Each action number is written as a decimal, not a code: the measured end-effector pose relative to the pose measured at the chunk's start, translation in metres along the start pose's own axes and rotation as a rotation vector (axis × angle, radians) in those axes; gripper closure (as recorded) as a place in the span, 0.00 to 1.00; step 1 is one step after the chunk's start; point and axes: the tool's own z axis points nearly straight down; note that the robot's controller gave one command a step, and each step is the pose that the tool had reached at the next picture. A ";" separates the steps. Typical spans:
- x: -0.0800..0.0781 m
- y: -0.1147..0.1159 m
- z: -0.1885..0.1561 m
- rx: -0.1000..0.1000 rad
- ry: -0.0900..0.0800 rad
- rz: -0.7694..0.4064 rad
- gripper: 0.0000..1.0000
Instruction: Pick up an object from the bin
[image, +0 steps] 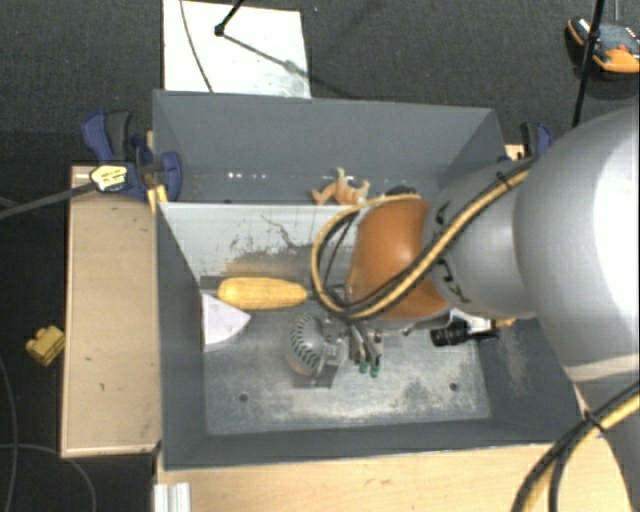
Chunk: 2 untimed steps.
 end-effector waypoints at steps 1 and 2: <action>0.000 0.000 0.000 0.000 0.000 0.003 1.00; 0.000 0.000 0.000 0.000 0.001 0.006 1.00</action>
Offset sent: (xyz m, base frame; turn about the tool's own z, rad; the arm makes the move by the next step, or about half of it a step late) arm 0.0000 0.0000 0.0000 0.0000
